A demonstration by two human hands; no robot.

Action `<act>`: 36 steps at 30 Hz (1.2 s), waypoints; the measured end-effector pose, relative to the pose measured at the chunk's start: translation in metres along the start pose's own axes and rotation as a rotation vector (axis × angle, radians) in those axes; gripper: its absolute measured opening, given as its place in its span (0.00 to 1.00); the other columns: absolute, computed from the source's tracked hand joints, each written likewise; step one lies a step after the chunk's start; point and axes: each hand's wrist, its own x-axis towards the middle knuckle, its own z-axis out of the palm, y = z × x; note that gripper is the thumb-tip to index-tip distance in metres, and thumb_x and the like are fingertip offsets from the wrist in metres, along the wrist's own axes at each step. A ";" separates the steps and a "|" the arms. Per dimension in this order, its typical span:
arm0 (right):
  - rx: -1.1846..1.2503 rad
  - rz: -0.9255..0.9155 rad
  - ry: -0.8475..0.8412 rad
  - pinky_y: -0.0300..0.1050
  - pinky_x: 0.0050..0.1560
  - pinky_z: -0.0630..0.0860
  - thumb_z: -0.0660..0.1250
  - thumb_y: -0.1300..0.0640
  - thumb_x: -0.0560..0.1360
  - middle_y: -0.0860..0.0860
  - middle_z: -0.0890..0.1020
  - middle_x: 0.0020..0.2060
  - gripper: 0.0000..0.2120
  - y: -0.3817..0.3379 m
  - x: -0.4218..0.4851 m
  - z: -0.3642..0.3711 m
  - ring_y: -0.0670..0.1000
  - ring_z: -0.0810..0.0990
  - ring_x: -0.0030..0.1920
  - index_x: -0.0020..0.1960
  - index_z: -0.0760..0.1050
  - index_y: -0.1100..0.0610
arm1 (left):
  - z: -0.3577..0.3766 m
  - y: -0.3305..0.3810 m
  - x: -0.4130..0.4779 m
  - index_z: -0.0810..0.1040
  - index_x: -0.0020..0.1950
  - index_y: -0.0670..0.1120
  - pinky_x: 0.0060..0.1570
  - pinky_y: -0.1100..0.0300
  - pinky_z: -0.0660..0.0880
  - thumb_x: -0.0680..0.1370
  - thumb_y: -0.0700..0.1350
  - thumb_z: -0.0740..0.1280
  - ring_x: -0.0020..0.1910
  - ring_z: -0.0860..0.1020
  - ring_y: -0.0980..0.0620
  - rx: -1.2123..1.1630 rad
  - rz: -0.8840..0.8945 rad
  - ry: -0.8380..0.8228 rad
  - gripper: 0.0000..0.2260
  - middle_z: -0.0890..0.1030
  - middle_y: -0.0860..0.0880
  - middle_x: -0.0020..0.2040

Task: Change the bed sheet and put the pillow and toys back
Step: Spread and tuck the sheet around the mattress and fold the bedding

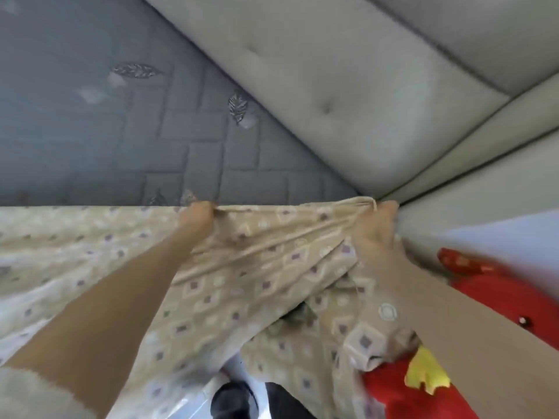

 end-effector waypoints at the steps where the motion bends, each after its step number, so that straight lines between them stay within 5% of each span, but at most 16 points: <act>1: -0.019 -0.002 -0.003 0.46 0.46 0.63 0.54 0.56 0.81 0.62 0.77 0.58 0.13 0.004 0.002 -0.002 0.62 0.76 0.57 0.63 0.63 0.60 | -0.005 0.003 0.004 0.74 0.60 0.38 0.53 0.47 0.73 0.76 0.36 0.64 0.58 0.76 0.37 -0.036 0.000 0.049 0.12 0.77 0.37 0.58; 6: -0.078 -0.199 -0.256 0.45 0.38 0.64 0.62 0.34 0.72 0.53 0.79 0.49 0.21 0.018 0.007 -0.002 0.56 0.76 0.44 0.51 0.71 0.51 | -0.050 0.036 0.026 0.77 0.56 0.42 0.43 0.54 0.67 0.77 0.34 0.58 0.55 0.77 0.38 -0.151 0.165 0.212 0.12 0.79 0.38 0.55; 9: -0.389 -0.291 -0.490 0.47 0.45 0.73 0.64 0.26 0.65 0.52 0.79 0.50 0.33 0.016 0.009 -0.004 0.56 0.79 0.52 0.54 0.76 0.53 | -0.069 0.056 0.034 0.78 0.55 0.44 0.44 0.55 0.68 0.75 0.33 0.59 0.55 0.77 0.38 -0.138 0.261 0.215 0.14 0.80 0.40 0.55; 12: -0.610 -0.414 -0.488 0.45 0.41 0.72 0.66 0.39 0.72 0.51 0.79 0.42 0.17 0.023 0.015 -0.009 0.56 0.80 0.50 0.43 0.74 0.54 | -0.078 0.064 0.043 0.78 0.54 0.43 0.45 0.54 0.67 0.75 0.33 0.59 0.55 0.77 0.38 -0.120 0.254 0.266 0.12 0.79 0.39 0.55; 15: -0.689 -0.506 -0.378 0.44 0.42 0.70 0.61 0.53 0.76 0.53 0.81 0.49 0.08 0.030 0.020 -0.013 0.56 0.80 0.51 0.51 0.76 0.54 | -0.082 0.072 0.049 0.77 0.50 0.39 0.49 0.49 0.70 0.74 0.32 0.59 0.54 0.76 0.36 -0.102 0.312 0.280 0.10 0.78 0.37 0.53; 19: -0.819 -0.501 -0.388 0.44 0.44 0.70 0.67 0.55 0.75 0.53 0.81 0.53 0.12 0.038 0.028 -0.008 0.55 0.79 0.55 0.58 0.74 0.54 | -0.074 0.095 0.058 0.75 0.48 0.39 0.48 0.48 0.71 0.75 0.32 0.58 0.53 0.76 0.36 -0.054 0.373 0.234 0.08 0.77 0.38 0.53; 25: -0.971 -0.447 -0.405 0.46 0.44 0.71 0.58 0.62 0.79 0.53 0.80 0.56 0.12 0.050 0.043 0.019 0.53 0.78 0.57 0.60 0.75 0.56 | -0.042 0.113 0.083 0.76 0.55 0.39 0.51 0.45 0.73 0.77 0.35 0.58 0.55 0.76 0.37 0.027 0.332 0.161 0.11 0.75 0.39 0.57; 36: -1.067 -0.652 -0.466 0.49 0.50 0.76 0.54 0.68 0.79 0.54 0.78 0.58 0.17 0.066 0.067 0.092 0.56 0.79 0.58 0.65 0.70 0.58 | 0.008 0.118 0.141 0.77 0.56 0.41 0.46 0.51 0.69 0.77 0.36 0.56 0.54 0.76 0.38 0.036 0.305 0.215 0.12 0.77 0.39 0.56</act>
